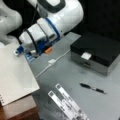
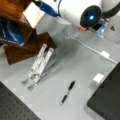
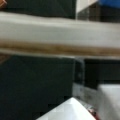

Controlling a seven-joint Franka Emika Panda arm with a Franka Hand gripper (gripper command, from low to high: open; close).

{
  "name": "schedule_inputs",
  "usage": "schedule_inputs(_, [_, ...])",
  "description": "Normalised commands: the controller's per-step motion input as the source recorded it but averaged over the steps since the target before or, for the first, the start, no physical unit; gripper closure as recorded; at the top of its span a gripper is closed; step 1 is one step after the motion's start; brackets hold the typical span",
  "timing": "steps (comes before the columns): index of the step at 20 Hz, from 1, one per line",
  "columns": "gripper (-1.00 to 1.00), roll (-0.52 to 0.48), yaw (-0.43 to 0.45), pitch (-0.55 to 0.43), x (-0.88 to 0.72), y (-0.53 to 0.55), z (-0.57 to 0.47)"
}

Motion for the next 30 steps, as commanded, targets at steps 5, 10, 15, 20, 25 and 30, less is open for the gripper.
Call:
schedule_inputs(5, [1.0, -0.205, 0.353, 0.004, -0.06, 0.37, -0.05])
schedule_inputs(10, [1.0, -0.259, 0.401, 0.015, 0.0, 0.38, -0.03])
schedule_inputs(15, [1.0, -0.219, 0.356, -0.008, 0.06, 0.19, -0.04])
schedule_inputs(20, [1.0, -0.189, 0.269, -0.035, 0.12, 0.07, -0.09])
schedule_inputs(25, [1.0, -0.202, 0.209, -0.054, 0.18, 0.04, -0.11])
schedule_inputs(30, [1.0, -0.243, 0.17, -0.096, 0.25, 0.04, -0.2])
